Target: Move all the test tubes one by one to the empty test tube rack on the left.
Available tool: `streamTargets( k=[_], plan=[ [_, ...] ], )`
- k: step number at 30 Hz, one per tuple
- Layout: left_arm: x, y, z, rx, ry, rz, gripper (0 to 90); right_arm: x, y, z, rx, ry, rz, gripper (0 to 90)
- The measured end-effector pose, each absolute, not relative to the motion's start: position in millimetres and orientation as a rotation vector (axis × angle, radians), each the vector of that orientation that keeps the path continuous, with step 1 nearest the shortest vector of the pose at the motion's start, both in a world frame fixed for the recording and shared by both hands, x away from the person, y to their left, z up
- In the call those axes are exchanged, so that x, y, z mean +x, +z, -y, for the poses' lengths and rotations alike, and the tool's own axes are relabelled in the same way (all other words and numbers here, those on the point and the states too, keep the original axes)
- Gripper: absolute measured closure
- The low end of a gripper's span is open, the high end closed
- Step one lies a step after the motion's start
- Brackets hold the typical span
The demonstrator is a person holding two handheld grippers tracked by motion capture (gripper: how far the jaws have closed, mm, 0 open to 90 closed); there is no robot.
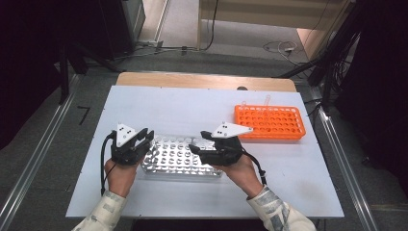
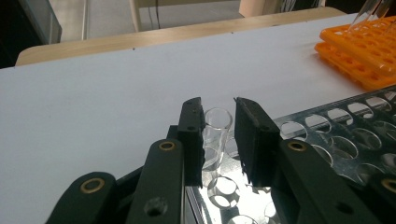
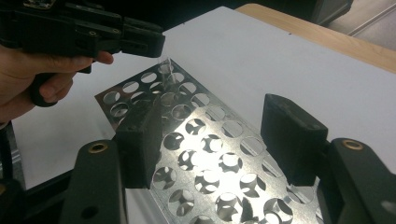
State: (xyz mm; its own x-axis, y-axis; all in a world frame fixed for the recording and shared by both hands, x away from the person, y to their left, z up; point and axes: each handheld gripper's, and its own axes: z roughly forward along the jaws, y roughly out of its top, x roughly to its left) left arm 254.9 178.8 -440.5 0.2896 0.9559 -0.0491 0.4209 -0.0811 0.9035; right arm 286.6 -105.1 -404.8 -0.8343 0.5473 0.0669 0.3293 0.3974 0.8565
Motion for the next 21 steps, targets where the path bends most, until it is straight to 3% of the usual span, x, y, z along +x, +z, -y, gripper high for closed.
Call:
streamTargets(
  k=[7,10,12,16,21],
  plan=[
    [250.9,-433.6,-183.6,1.607,0.742,-1.277,57.2,287.8,-403.8,108.0,0.786,1.415,-2.421,37.2],
    [249.0,-430.8,-184.6,1.572,0.773,-1.297,38.3,288.9,-403.2,110.9,0.8,1.413,-2.413,37.0],
    [247.4,-428.0,-186.0,1.553,0.772,-1.297,37.0,289.6,-403.4,111.7,0.803,1.412,-2.414,36.6],
    [246.6,-422.5,-186.9,1.524,0.718,-1.296,20.8,295.5,-405.0,119.5,0.84,1.396,-2.387,35.9],
    [247.5,-422.7,-184.7,1.536,0.675,-1.303,13.7,304.2,-405.6,133.7,0.899,1.375,-2.348,34.0]
  ],
)
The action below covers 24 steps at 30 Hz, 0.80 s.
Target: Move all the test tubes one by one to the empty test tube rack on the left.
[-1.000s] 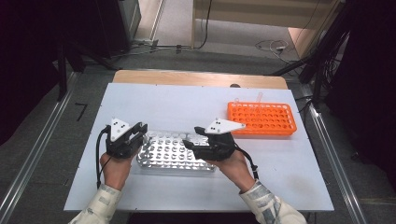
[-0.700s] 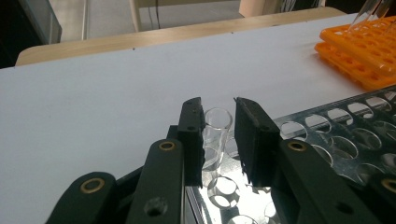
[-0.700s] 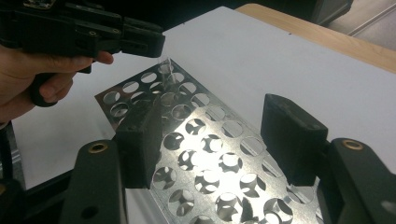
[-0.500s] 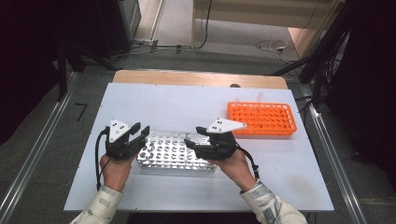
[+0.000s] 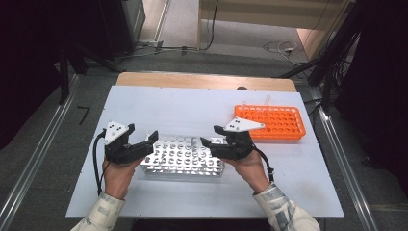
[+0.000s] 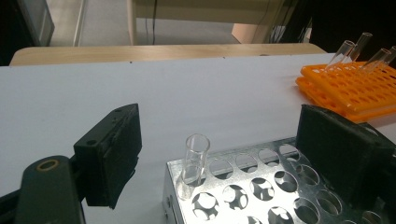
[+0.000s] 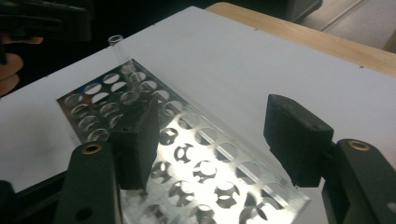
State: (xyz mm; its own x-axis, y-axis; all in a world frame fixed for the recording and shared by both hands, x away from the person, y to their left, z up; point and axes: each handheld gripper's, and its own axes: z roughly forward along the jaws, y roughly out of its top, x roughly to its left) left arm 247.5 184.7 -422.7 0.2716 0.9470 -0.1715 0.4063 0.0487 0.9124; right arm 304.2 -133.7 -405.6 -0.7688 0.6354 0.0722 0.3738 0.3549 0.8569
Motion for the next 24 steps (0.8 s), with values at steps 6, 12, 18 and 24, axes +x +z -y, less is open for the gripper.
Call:
streamTargets(
  k=[6,12,18,24],
  plan=[
    [242.3,-418.6,-181.5,1.507,0.65,-1.24,12.4,312.9,-403.7,155.2,0.958,1.354,-2.291,33.1],
    [239.6,-418.3,-172.8,1.554,0.649,-1.221,11.2,319.6,-405.4,178.4,1.008,1.333,-2.248,32.8],
    [237.8,-417.9,-168.0,1.582,0.665,-1.213,11.7,323.9,-409.9,196.4,1.041,1.299,-2.22,32.8],
    [237.9,-418.2,-165.8,1.598,0.668,-1.215,13.0,328.7,-415.4,219.5,1.105,1.251,-2.177,31.8]
  ],
)
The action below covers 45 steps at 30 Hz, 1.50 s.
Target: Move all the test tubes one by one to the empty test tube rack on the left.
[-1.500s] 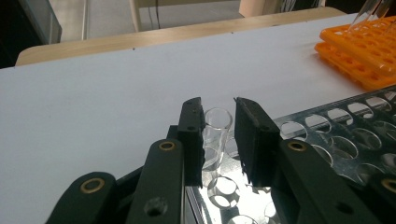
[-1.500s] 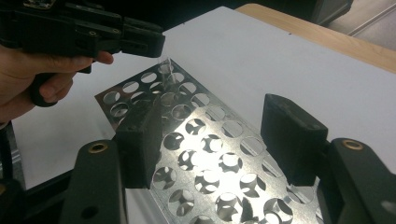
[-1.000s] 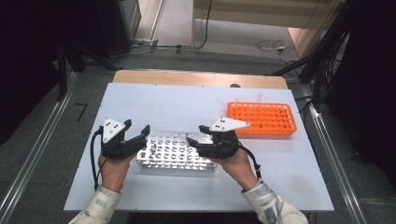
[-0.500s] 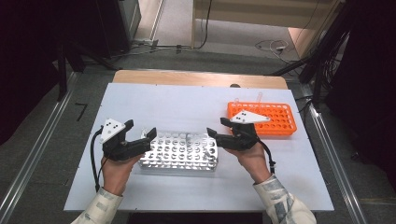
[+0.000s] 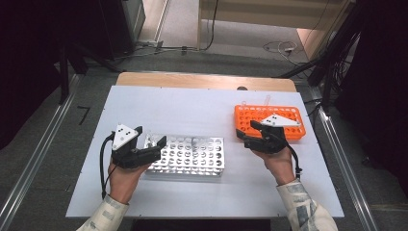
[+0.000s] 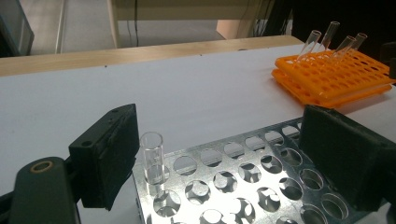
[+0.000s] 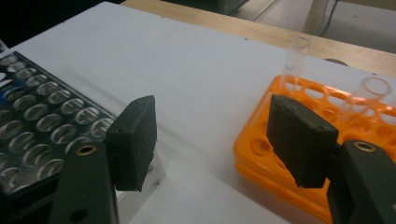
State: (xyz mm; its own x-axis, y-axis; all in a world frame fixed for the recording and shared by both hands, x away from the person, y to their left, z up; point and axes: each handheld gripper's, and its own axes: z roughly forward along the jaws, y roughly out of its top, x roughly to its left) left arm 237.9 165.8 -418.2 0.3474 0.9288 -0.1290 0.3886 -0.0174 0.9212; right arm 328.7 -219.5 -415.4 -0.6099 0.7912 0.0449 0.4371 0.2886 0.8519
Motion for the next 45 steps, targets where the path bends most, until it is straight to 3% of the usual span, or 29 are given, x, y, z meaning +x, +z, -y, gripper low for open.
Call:
streamTargets(
  k=[12,16,26,45],
  plan=[
    [237.8,-418.6,-164.8,1.598,0.667,-1.204,14.0,344.0,-424.8,254.6,1.204,1.175,-2.088,31.8],
    [238.0,-418.8,-164.3,1.598,0.664,-1.205,13.9,354.8,-432.6,264.0,1.26,1.107,-2.049,24.5],
    [238.5,-419.7,-163.2,1.592,0.66,-1.21,14.0,374.4,-445.7,273.8,1.331,1.056,-1.995,23.6],
    [238.3,-419.9,-161.8,1.599,0.664,-1.211,14.0,399.3,-460.7,273.5,1.355,0.998,-1.928,51.5]
  ],
)
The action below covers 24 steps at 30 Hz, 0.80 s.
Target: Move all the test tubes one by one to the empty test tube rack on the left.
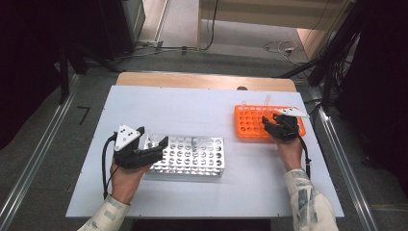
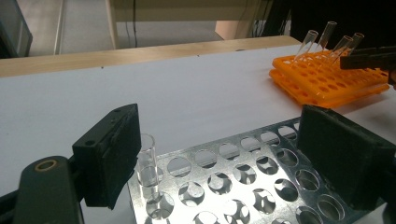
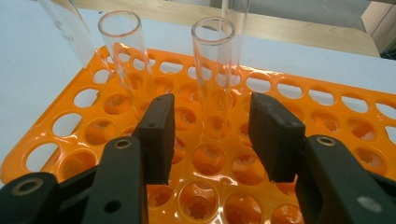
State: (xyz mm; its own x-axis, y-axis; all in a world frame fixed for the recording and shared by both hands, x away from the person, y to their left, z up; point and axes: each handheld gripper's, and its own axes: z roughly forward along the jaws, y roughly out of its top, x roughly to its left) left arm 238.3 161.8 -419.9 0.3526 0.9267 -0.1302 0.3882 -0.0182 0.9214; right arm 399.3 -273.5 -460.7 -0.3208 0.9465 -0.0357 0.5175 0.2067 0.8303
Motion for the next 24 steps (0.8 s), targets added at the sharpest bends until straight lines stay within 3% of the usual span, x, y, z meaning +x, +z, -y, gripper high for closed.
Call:
streamTargets(
  k=[24],
  plan=[
    [239.7,-421.6,-160.9,1.606,0.656,-1.213,14.0,412.1,-470.1,270.9,1.341,0.986,-1.919,72.2]
  ],
)
